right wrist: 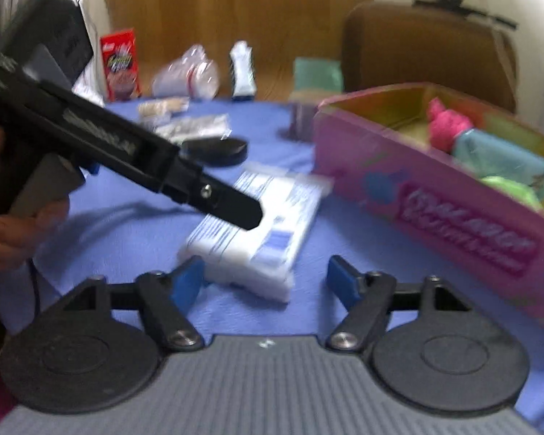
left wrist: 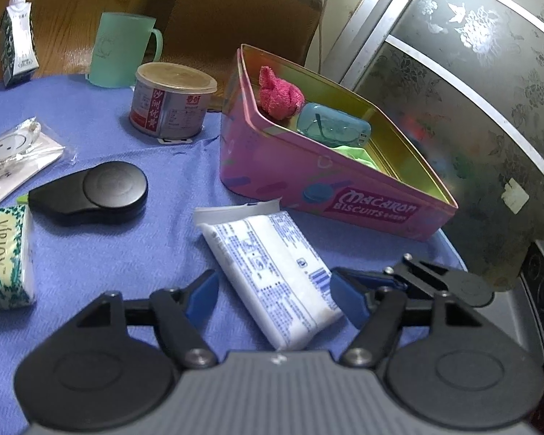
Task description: Organize soft objects
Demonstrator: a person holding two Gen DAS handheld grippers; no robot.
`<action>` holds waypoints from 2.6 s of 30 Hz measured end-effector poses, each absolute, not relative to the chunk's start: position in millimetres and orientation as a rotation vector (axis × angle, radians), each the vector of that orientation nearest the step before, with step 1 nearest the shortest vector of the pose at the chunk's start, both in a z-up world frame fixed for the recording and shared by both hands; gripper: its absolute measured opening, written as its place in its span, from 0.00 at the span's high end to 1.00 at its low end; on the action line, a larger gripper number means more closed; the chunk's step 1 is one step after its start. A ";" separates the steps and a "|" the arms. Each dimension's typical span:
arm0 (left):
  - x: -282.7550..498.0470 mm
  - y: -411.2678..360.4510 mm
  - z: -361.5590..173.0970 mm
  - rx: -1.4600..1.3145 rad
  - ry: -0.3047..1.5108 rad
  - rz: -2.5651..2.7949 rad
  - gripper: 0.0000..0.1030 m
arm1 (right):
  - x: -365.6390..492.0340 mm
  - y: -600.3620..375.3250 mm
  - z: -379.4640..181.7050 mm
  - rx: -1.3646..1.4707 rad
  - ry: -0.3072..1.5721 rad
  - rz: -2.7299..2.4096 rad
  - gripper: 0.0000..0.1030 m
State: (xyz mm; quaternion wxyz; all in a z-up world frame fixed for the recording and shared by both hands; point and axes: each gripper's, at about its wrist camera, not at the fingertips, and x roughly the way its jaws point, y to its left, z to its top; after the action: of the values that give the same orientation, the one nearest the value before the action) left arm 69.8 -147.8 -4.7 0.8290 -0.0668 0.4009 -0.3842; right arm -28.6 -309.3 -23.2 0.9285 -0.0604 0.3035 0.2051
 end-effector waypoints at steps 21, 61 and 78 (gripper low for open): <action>69.0 -219.5 87.1 -0.018 0.498 -0.943 0.52 | -22.8 -338.3 37.8 -0.040 0.242 0.121 0.64; 45.5 -21.7 -16.7 -0.380 0.680 -0.634 0.48 | 66.0 -259.9 -7.8 -0.027 0.518 0.389 0.49; 35.7 -41.2 -13.7 -0.229 0.628 -0.502 0.44 | 104.4 -232.8 -23.4 -0.136 0.598 0.508 0.32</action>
State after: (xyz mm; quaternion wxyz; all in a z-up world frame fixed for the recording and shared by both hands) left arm 35.7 -41.2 -13.7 0.9139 -0.1112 0.3048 -0.2438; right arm 104.4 -232.8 -23.4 0.9218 -0.0663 0.2912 0.2471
